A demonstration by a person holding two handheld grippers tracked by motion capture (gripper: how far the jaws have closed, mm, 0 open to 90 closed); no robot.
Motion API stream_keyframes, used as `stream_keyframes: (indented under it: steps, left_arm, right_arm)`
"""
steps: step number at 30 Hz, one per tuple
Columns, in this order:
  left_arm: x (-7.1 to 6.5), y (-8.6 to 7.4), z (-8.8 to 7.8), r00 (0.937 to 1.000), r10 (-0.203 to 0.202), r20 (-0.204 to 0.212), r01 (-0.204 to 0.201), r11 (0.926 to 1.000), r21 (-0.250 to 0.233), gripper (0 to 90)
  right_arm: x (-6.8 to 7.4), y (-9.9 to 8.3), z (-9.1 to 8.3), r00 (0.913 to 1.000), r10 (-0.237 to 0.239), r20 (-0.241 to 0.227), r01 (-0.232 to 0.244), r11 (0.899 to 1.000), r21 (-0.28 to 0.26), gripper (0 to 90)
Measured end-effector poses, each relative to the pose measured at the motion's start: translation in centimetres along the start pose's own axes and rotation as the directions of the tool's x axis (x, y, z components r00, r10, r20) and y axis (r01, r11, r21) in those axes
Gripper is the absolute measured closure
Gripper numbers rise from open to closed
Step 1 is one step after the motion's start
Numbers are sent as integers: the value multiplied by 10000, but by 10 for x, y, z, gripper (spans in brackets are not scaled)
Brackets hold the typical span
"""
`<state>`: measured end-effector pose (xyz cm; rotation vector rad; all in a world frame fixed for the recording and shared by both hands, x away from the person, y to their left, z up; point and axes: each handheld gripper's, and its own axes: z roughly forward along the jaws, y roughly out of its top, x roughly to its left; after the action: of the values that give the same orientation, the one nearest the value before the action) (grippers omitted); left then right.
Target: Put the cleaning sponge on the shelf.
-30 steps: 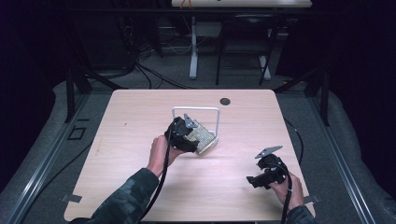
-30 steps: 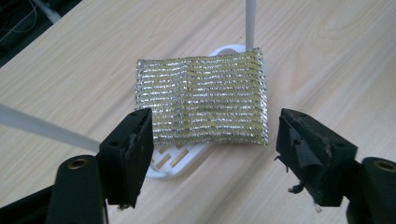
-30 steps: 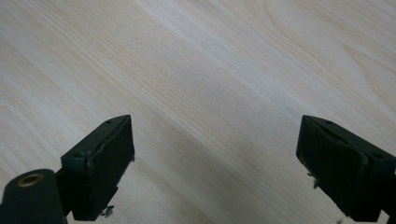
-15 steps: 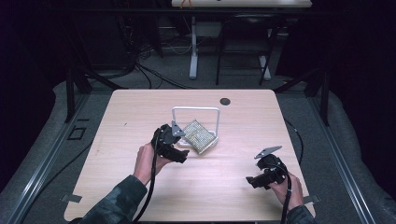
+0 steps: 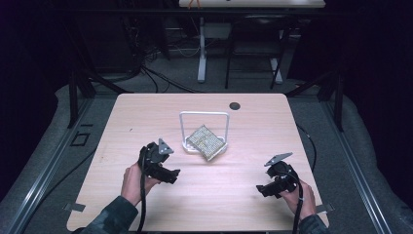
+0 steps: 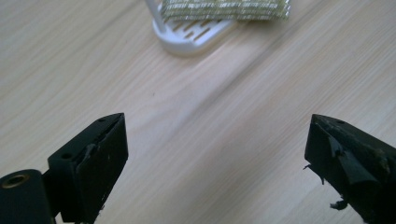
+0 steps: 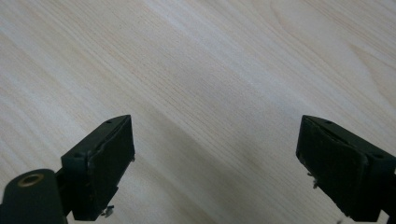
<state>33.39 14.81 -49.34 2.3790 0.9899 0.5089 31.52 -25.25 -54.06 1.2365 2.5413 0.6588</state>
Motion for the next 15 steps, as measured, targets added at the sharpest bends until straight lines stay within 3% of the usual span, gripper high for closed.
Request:
stream_keyframes:
  steps: [10, 15]
  left_arm:
    - [11, -33, 4, 9986, -526, 42, 521, 9956, 778, 4]
    - [15, -45, 10, 9939, -1066, 272, 1042, 9915, 780, 0]
  right_arm:
    - [2, 1, 1, 10000, -35, -11, 35, 10000, 62, 107]
    - [1, 0, 2, 9999, -53, -115, 54, 9999, 123, 107]
